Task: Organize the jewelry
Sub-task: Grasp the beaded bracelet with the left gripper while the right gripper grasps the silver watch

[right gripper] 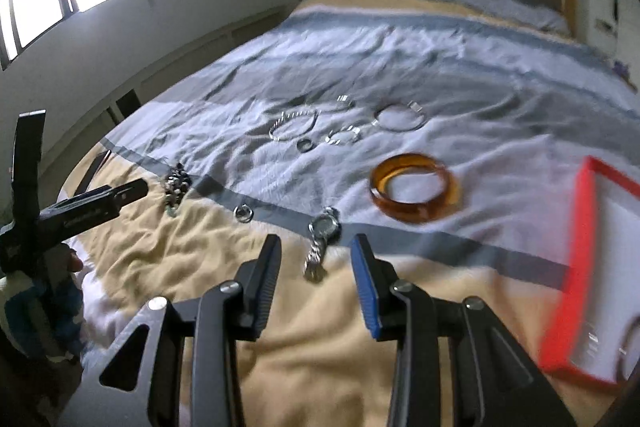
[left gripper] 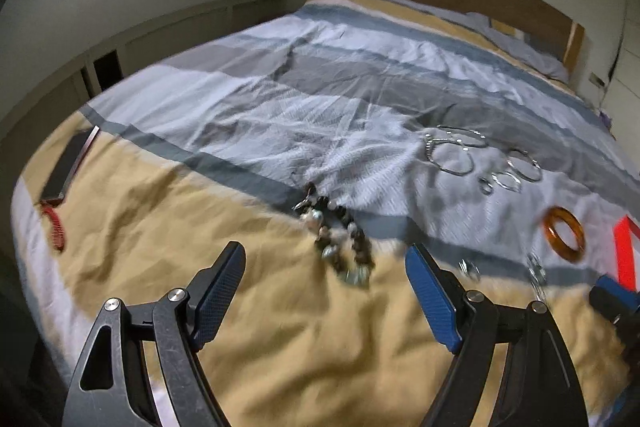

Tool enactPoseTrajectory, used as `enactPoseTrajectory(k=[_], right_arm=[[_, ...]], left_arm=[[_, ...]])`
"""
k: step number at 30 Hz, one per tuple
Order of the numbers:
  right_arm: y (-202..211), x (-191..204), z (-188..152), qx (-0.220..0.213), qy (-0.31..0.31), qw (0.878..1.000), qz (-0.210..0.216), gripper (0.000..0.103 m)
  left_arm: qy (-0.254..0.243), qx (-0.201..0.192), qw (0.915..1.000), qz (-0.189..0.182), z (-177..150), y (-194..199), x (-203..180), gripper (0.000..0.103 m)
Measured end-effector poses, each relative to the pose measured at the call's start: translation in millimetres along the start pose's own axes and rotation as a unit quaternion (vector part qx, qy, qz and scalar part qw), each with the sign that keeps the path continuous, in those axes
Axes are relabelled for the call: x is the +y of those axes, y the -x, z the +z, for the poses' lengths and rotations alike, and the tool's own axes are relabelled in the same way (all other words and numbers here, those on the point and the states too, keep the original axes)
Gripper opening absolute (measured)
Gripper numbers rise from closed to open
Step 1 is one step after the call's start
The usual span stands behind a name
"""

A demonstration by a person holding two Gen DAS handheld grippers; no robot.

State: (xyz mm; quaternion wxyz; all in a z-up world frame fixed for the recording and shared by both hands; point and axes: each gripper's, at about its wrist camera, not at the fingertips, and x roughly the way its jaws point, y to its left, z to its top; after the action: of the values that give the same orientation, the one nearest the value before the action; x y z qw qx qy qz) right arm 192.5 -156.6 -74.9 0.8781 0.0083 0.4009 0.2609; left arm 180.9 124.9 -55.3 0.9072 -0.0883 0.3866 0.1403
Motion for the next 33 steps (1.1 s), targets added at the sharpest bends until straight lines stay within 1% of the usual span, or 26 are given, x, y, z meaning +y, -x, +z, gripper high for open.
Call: enactPoseTrajectory(k=[3, 7, 9, 11, 16, 19, 21, 22, 24, 25, 27, 30, 33], right_arm=[[-25, -2, 3, 0.033, -0.015, 0.999, 0.008, 0.034], [-43, -6, 5, 0.063, -0.033, 0.997, 0.012, 0.034], [-52, -7, 4, 0.079, -0.043, 0.996, 0.009, 0.034], [-58, -7, 3, 0.087, -0.048, 0.995, 0.007, 0.034], [-65, -8, 9, 0.098, -0.059, 0.993, 0.0, 0.034], [-70, -7, 12, 0.104, -0.061, 0.993, -0.003, 0.033], [-74, -8, 13, 0.108, -0.068, 0.992, -0.009, 0.023], [-75, -9, 14, 0.109, -0.073, 0.991, -0.01, 0.022], [-77, -10, 15, 0.112, -0.082, 0.99, -0.009, 0.021], [-78, -10, 16, 0.113, -0.082, 0.99, -0.01, 0.021], [-78, -9, 17, 0.117, -0.083, 0.99, -0.009, 0.02], [-75, -9, 20, 0.119, -0.085, 0.989, -0.004, 0.02], [-68, -8, 24, 0.117, -0.084, 0.99, 0.003, 0.02]], left_arm=[[-0.004, 0.017, 0.9998, 0.009, 8, -20, -4, 0.081], [-0.003, 0.054, 0.9985, 0.012, 13, -42, -2, 0.081], [-0.008, 0.07, 0.9973, 0.02, 13, -52, -1, 0.081], [-0.001, 0.092, 0.9956, 0.015, 13, -63, 1, 0.081], [-0.001, 0.119, 0.9927, 0.019, 13, -81, 2, 0.08], [-0.007, 0.126, 0.9918, 0.022, 16, -85, -1, 0.072], [-0.016, 0.131, 0.991, 0.026, 18, -86, -3, 0.061], [-0.025, 0.134, 0.9903, 0.027, 18, -86, -4, 0.058], [-0.037, 0.14, 0.9892, 0.022, 20, -85, -9, 0.041], [-0.041, 0.143, 0.9887, 0.02, 20, -85, -10, 0.038], [-0.048, 0.149, 0.9876, 0.016, 22, -85, -14, 0.02], [-0.045, 0.157, 0.9866, 0.01, 25, -81, -16, 0.012], [-0.04, 0.16, 0.9863, 0.005, 29, -75, -16, 0.012]])
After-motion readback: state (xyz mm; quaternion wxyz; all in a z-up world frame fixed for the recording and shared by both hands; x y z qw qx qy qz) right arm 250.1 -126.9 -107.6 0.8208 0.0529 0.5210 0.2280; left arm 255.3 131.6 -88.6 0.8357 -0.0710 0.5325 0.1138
